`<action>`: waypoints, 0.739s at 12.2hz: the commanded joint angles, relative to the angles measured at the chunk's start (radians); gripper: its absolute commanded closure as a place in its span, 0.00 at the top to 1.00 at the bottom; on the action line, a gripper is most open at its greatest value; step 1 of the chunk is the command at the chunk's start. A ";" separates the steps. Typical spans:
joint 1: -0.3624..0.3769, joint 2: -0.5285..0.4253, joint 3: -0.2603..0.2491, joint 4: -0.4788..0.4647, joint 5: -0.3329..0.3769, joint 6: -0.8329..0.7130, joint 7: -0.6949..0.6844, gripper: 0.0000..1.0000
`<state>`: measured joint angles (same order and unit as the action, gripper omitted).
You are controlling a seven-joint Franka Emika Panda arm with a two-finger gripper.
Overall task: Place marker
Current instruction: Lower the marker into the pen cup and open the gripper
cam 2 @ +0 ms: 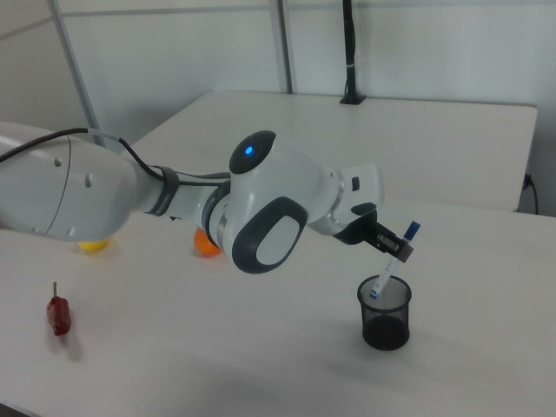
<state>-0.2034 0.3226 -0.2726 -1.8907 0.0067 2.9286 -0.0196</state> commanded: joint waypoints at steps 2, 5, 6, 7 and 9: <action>0.009 -0.001 -0.007 -0.110 -0.024 0.183 -0.017 0.00; 0.010 0.012 -0.007 -0.131 -0.024 0.231 -0.019 0.00; 0.010 0.012 -0.007 -0.131 -0.024 0.231 -0.019 0.01; 0.006 0.012 -0.007 -0.128 -0.024 0.230 -0.017 0.21; 0.004 0.012 -0.007 -0.127 -0.024 0.231 -0.019 0.54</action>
<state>-0.2028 0.3492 -0.2725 -1.9983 -0.0063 3.1339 -0.0241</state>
